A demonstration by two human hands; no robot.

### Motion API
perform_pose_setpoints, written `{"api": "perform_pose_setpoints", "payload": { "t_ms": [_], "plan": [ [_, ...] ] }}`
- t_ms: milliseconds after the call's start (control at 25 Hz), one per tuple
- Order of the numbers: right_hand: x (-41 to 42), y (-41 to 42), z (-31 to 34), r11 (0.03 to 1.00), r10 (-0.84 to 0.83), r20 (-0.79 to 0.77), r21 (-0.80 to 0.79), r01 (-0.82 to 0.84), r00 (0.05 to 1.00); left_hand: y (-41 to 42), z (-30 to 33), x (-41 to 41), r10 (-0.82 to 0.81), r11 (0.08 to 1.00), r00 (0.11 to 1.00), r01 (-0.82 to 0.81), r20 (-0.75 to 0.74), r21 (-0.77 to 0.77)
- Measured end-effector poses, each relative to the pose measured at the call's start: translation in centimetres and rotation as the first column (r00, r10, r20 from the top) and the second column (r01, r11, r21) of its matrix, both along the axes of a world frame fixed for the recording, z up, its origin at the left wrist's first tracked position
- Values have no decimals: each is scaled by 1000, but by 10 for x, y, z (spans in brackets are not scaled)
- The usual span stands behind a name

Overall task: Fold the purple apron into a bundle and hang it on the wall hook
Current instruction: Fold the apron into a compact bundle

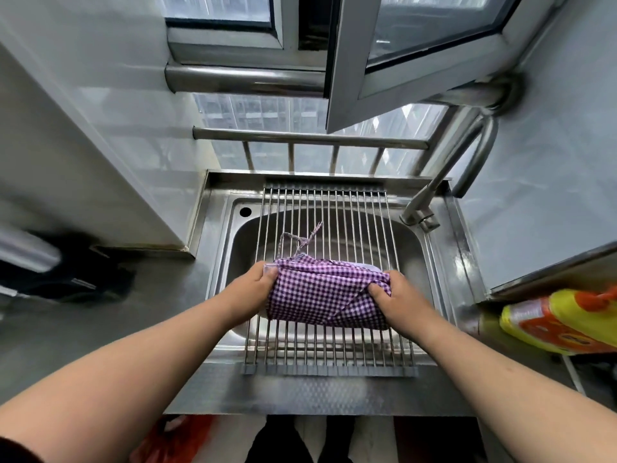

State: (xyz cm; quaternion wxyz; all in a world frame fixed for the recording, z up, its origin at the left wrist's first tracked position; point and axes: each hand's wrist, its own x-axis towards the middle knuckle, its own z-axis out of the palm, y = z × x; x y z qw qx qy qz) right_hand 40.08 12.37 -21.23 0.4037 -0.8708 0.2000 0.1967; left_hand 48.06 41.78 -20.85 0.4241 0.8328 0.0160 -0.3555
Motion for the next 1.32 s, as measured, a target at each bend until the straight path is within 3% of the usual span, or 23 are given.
{"api": "perform_pose_setpoints", "payload": {
  "t_ms": [160,360,480,560,680,960,1200,1320],
  "plan": [
    [32,6,0,997,-25,-60,-74,21,998,10,-18,20,-98,980,973,58,-210,-191],
    [50,12,-9,986,-157,-65,-62,153,985,14,-54,42,-62,998,984,58,-166,-26],
    [49,12,-17,993,-107,-136,-64,99,985,5,-65,46,-27,998,981,36,-190,47],
    [47,11,-28,989,-106,-147,-122,88,983,-1,-69,44,-9,982,996,25,-89,189],
    [49,13,-41,979,-128,-133,-175,104,983,-6,-70,42,-268,876,930,128,249,466],
    [53,15,-58,975,-123,-88,-195,104,988,-12,-71,37,-427,754,900,406,-83,517],
    [57,15,-59,977,-98,-126,-203,71,987,1,-62,23,-567,651,820,501,-73,570],
    [57,16,-63,975,-89,-124,-214,61,988,6,-49,15,-693,607,708,473,135,638]
  ]
}}
